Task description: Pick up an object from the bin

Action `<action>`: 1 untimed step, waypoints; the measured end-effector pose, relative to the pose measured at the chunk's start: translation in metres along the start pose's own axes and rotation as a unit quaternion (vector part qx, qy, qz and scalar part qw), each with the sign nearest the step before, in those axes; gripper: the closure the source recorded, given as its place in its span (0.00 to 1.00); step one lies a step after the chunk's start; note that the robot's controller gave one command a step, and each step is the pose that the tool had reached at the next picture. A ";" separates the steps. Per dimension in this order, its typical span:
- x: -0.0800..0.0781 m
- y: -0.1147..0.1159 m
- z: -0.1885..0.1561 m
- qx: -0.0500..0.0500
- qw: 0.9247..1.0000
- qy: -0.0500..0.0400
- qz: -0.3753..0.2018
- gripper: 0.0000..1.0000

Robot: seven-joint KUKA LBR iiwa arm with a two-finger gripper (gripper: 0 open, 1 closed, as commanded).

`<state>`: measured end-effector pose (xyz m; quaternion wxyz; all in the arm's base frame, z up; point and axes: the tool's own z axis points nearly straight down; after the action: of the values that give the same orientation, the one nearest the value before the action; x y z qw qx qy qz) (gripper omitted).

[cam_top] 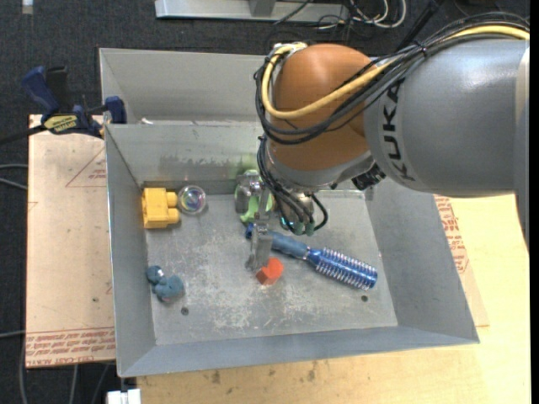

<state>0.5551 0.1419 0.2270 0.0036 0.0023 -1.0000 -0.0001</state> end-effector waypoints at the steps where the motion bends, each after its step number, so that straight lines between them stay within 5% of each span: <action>1: 0.065 0.085 0.052 -0.001 0.997 0.000 -0.074 0.00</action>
Offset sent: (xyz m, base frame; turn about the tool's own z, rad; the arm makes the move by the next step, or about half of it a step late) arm -0.0626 0.0793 -0.0492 -0.1364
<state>0.4890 0.2262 0.1750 0.0035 0.0763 -0.9971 -0.0010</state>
